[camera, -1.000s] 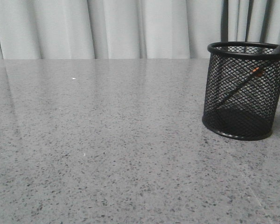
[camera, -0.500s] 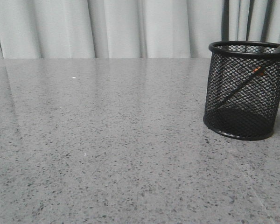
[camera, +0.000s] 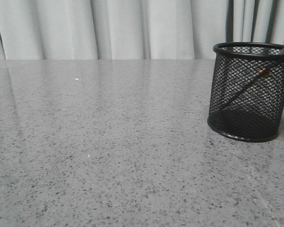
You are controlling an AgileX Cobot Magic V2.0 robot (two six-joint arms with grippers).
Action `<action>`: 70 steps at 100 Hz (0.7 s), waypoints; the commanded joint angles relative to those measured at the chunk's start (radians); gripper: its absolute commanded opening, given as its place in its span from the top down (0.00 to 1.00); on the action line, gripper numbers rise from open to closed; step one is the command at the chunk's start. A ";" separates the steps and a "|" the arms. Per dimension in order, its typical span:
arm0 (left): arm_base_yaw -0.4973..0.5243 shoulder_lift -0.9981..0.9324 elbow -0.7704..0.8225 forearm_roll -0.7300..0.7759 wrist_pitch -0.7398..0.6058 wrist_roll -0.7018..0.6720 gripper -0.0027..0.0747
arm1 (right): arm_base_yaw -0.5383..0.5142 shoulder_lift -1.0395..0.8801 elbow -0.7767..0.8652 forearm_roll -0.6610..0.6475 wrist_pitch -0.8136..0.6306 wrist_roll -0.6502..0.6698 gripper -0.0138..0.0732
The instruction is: Put scissors into bucket
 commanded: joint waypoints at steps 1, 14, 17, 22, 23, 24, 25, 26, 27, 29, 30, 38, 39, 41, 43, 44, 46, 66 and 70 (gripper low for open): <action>0.072 -0.031 0.038 0.328 0.031 -0.265 0.99 | -0.003 0.025 -0.017 -0.012 -0.084 -0.008 0.92; 0.202 -0.087 0.115 0.623 0.174 -0.664 0.99 | -0.003 0.025 -0.017 -0.012 -0.084 -0.008 0.92; 0.225 -0.097 0.127 0.648 0.212 -0.699 0.99 | -0.003 0.025 -0.017 -0.012 -0.084 -0.008 0.92; 0.257 -0.107 0.144 0.664 0.229 -0.705 0.99 | -0.003 0.025 -0.017 -0.012 -0.084 -0.008 0.92; 0.264 -0.108 0.149 0.667 0.229 -0.705 0.99 | -0.003 0.025 -0.017 -0.012 -0.084 -0.008 0.92; 0.267 -0.109 0.151 0.670 0.229 -0.705 0.99 | -0.003 0.025 -0.017 -0.012 -0.084 -0.008 0.92; 0.273 -0.112 0.155 0.679 0.229 -0.705 0.99 | -0.003 0.025 -0.017 -0.012 -0.084 -0.008 0.92; 0.276 -0.112 0.156 0.684 0.229 -0.705 0.99 | -0.003 0.025 -0.017 -0.012 -0.084 -0.008 0.92; 0.279 -0.114 0.157 0.696 0.232 -0.705 0.99 | -0.003 0.025 -0.017 -0.012 -0.084 -0.008 0.92; 0.287 -0.120 0.159 0.715 0.245 -0.705 0.99 | -0.003 0.025 -0.017 -0.012 -0.084 -0.008 0.92; 0.293 -0.120 0.159 0.721 0.253 -0.705 0.99 | -0.003 0.025 -0.017 -0.012 -0.084 -0.008 0.92; 0.322 -0.146 0.159 0.739 0.328 -0.705 0.99 | -0.003 0.025 -0.017 -0.012 -0.084 -0.008 0.92; 0.328 -0.148 0.159 0.739 0.345 -0.705 0.99 | -0.003 0.025 -0.017 -0.012 -0.084 -0.008 0.92; 0.334 -0.156 0.159 0.739 0.374 -0.705 0.99 | -0.003 0.025 -0.017 -0.012 -0.084 -0.008 0.92; 0.344 -0.164 0.159 0.739 0.404 -0.705 0.99 | -0.003 0.025 -0.017 -0.012 -0.084 -0.008 0.92; 0.351 -0.166 0.159 0.739 0.415 -0.705 0.99 | -0.003 0.025 -0.017 -0.012 -0.084 -0.008 0.92; 0.358 -0.174 0.159 0.739 0.448 -0.705 0.99 | -0.003 0.025 -0.017 -0.012 -0.084 -0.008 0.92; 0.430 -0.175 0.159 0.739 0.506 -0.698 0.99 | -0.003 0.025 -0.017 -0.012 -0.084 -0.008 0.92; 0.432 -0.175 0.159 0.736 0.506 -0.698 0.99 | -0.003 0.025 -0.017 -0.012 -0.084 -0.008 0.92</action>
